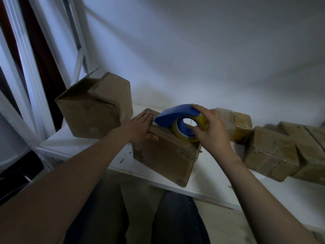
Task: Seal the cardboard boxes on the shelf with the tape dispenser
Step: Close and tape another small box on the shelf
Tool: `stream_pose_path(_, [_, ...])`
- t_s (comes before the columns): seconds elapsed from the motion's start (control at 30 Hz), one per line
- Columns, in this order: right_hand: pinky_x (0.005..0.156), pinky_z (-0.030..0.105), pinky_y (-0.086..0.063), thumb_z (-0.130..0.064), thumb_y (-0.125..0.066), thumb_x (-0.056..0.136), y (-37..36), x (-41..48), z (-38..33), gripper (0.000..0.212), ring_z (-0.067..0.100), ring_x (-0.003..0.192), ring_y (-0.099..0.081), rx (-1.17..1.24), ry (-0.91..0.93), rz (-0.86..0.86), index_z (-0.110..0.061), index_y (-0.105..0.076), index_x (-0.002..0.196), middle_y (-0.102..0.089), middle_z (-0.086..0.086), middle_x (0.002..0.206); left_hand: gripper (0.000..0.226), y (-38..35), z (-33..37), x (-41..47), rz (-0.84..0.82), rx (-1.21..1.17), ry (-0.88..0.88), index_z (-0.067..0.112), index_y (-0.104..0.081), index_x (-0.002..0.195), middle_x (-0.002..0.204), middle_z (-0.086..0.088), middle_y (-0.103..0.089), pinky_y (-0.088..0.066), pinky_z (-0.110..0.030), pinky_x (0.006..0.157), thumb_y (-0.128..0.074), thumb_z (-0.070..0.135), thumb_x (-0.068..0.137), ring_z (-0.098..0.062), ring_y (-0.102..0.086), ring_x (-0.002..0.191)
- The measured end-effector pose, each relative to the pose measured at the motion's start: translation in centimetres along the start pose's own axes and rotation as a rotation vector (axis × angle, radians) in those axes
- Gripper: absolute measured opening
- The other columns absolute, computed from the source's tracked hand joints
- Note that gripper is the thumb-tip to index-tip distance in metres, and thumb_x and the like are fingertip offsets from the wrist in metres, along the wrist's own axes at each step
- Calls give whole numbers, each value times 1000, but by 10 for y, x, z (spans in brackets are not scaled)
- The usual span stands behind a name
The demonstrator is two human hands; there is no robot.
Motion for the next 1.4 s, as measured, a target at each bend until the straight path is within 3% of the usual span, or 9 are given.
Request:
stream_pose_path(0.3, [72,6,-38,-4,-69,83,23,-1,8,62,8,89,-49,46,9,15,-37,-57,134,-51,-1,109,99,-2,-3,-4,7,7,8,7,8,158,166,-7,16,-9,-41,123,-42,64,95,-16,17,152])
stream_pose_path(0.6, [84,36,-52,-6,-68,87,33,-18,8,65,11,101,-44,-73,60,16,-40,-53,140,-43,-5,116,95,-4,-2,-3,30,70,0,15,6,160,167,-6,15,-8,-49,124,-36,69,94,-21,16,153])
stream_pose_path(0.8, [86,43,-55,-5,-67,88,34,-21,13,64,18,105,-49,-57,35,10,-38,-53,141,-46,-3,122,83,-7,16,-7,3,159,11,35,11,158,166,-10,19,-7,-66,120,-23,72,93,-44,17,150])
stream_pose_path(0.9, [87,44,-54,-8,-66,89,33,-19,12,63,17,104,-48,-90,26,0,-39,-52,141,-46,-2,122,87,-8,31,-3,12,184,-36,37,12,157,167,-9,15,-5,-70,117,-12,78,84,-39,16,151])
stream_pose_path(1.0, [87,46,-54,-8,-66,88,33,-17,13,65,19,105,-49,-87,23,0,-41,-50,141,-47,0,123,91,-8,33,-2,73,274,-79,32,7,159,168,-8,8,0,-66,120,-9,79,82,-29,8,154])
stream_pose_path(1.13, [87,48,-54,-7,-66,87,33,-17,17,67,23,104,-53,-71,10,-8,-41,-48,143,-51,2,124,95,-11,26,0,96,190,-94,32,7,159,168,-9,5,-2,-56,124,-10,81,80,-28,6,155])
stream_pose_path(1.4, [76,49,-55,-12,-67,83,44,-18,17,68,24,99,-56,-96,46,-40,-45,-48,139,-57,-1,116,96,-14,24,2,117,169,-88,33,5,159,168,-8,4,-6,-56,124,-4,87,81,-28,3,155])
Point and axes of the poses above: each hand's wrist, its own x-axis towards the middle knuckle, its own y-axis out of the back of the hand, z = x × y, the point moved 3 cm from there along x, towards the middle knuckle
